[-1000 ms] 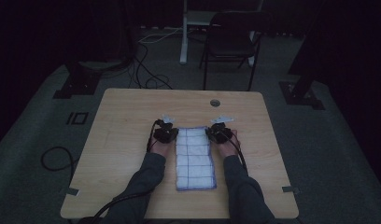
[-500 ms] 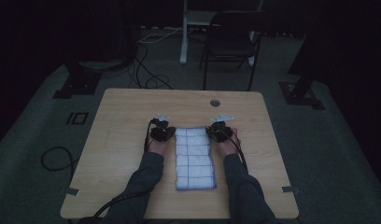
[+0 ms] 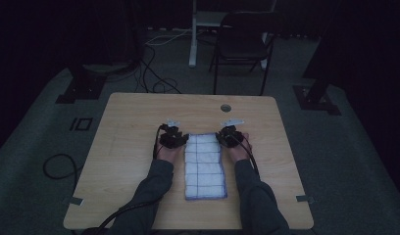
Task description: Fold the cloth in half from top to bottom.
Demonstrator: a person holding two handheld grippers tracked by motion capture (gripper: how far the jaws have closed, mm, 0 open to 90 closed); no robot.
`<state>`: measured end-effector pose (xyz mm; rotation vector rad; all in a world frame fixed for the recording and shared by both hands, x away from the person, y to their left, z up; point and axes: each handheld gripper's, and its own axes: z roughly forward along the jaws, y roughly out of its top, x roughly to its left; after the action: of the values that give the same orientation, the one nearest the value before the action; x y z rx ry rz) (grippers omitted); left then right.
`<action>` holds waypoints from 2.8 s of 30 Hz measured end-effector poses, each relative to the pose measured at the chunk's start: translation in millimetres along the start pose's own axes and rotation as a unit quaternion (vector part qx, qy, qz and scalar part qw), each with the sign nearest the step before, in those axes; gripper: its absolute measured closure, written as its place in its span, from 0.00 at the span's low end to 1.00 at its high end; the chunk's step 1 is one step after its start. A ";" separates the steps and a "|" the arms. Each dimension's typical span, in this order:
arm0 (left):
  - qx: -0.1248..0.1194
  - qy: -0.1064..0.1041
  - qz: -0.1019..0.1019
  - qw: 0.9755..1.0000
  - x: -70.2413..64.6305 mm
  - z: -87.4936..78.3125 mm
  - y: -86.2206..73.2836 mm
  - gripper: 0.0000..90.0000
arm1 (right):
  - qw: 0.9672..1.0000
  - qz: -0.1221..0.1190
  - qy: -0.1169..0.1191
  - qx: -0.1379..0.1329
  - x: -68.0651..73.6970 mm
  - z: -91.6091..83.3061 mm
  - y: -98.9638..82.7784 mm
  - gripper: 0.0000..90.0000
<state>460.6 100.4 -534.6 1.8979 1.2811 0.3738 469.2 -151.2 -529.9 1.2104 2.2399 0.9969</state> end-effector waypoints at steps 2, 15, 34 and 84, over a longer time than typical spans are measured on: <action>-0.004 -0.003 -0.001 1.000 -1.4 -0.5 0.5 0.66 | 1.000 -0.002 0.000 0.000 0.5 0.5 2.5 0.85; 0.020 0.026 0.024 0.999 -11.5 7.8 1.6 0.80 | 1.000 -0.008 0.004 0.008 0.5 9.0 9.0 0.79; 0.024 0.022 0.000 0.999 4.3 9.0 2.1 0.85 | 0.999 0.006 0.028 0.027 -3.7 31.3 18.0 0.62; 0.023 -0.004 0.036 0.999 -3.8 7.1 39.0 0.97 | 0.999 0.034 0.033 -0.001 -13.8 8.9 34.5 0.96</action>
<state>488.3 87.3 -509.3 1.9871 1.2291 0.3769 501.4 -146.5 -509.8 1.2782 2.2611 1.0801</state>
